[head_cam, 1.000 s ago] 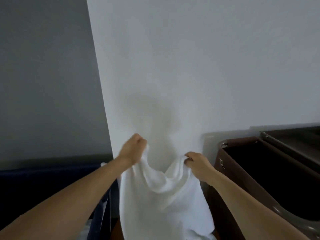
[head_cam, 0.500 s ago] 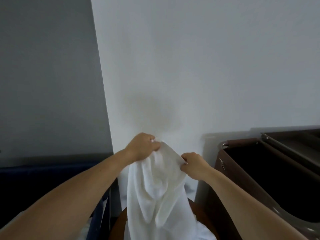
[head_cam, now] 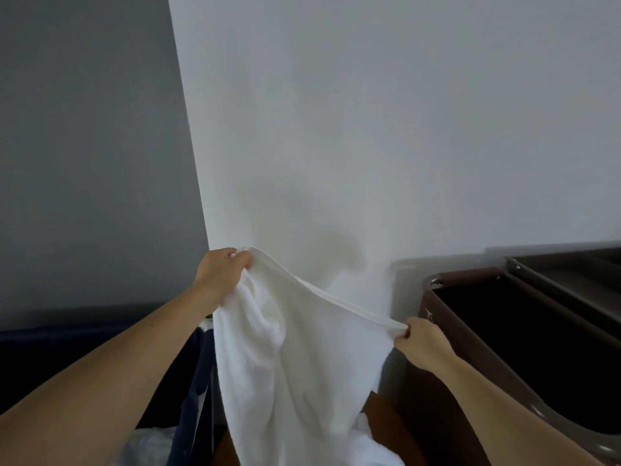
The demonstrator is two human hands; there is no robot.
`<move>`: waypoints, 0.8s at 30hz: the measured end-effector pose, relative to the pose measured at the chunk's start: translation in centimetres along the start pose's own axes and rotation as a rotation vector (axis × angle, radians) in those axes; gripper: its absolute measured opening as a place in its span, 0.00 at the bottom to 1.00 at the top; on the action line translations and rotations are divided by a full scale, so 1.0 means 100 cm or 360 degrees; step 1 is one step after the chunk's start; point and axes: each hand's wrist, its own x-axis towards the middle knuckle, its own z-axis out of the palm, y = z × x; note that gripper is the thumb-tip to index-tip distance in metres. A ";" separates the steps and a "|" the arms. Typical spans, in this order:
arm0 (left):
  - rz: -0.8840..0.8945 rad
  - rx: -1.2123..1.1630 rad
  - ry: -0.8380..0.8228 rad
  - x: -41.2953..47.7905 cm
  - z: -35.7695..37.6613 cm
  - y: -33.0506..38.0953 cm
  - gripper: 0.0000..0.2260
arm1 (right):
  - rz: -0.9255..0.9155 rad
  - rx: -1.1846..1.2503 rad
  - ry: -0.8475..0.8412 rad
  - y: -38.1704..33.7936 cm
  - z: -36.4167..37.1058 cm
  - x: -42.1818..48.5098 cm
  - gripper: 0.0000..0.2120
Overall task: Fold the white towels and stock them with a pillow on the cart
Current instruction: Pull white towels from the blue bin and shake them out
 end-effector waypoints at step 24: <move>0.0078 -0.0278 -0.0715 -0.021 -0.005 0.031 0.04 | -0.0321 0.0208 -0.0224 -0.032 0.039 -0.002 0.06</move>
